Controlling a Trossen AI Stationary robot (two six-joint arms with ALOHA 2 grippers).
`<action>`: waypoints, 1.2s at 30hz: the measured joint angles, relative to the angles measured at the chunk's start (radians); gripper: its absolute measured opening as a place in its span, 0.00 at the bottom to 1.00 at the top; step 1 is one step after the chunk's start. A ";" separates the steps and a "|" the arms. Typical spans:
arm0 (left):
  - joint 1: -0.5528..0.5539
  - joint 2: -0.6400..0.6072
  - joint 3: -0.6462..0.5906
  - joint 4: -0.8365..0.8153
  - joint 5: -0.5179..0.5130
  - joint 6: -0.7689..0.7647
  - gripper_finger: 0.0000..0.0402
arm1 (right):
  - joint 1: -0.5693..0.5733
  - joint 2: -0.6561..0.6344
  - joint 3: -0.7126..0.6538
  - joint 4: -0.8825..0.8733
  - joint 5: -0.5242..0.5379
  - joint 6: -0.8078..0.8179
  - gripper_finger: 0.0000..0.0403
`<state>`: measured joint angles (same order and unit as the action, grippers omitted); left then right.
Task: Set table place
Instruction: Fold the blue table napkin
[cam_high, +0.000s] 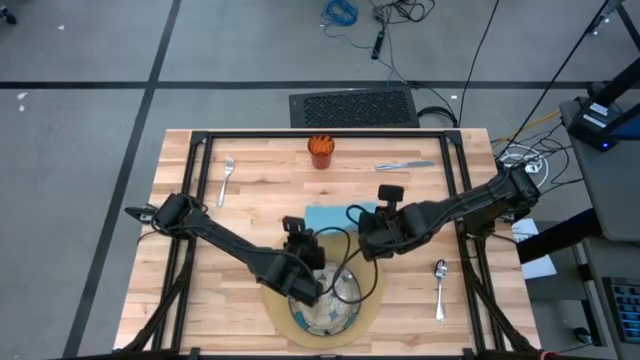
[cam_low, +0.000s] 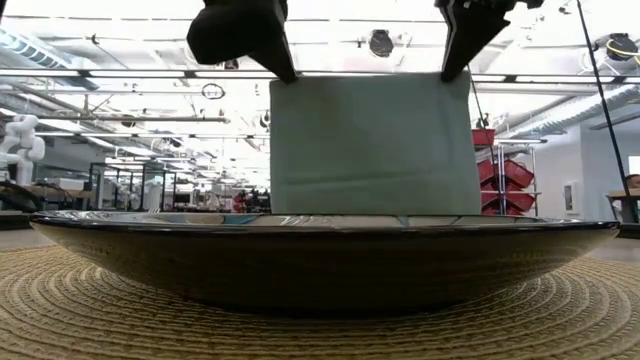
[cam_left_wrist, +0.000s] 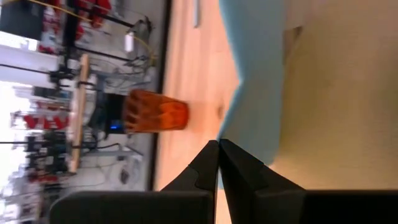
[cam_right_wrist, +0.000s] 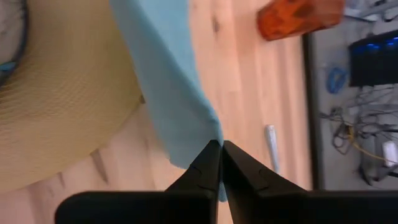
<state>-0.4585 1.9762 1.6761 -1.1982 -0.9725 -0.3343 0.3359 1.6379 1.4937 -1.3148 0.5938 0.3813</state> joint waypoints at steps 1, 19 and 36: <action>0.001 0.000 0.010 -0.024 -0.014 -0.001 0.00 | 0.000 0.000 0.013 -0.017 0.013 0.001 0.00; 0.013 -0.001 0.301 -0.265 -0.150 0.035 0.00 | 0.005 0.000 0.305 -0.225 0.110 -0.001 0.00; 0.137 0.000 0.120 -0.203 -0.083 0.001 0.00 | -0.165 0.001 0.060 -0.087 0.012 -0.084 0.00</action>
<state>-0.3219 1.9765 1.7958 -1.4017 -1.0554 -0.3334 0.1709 1.6386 1.5534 -1.4014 0.6055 0.2974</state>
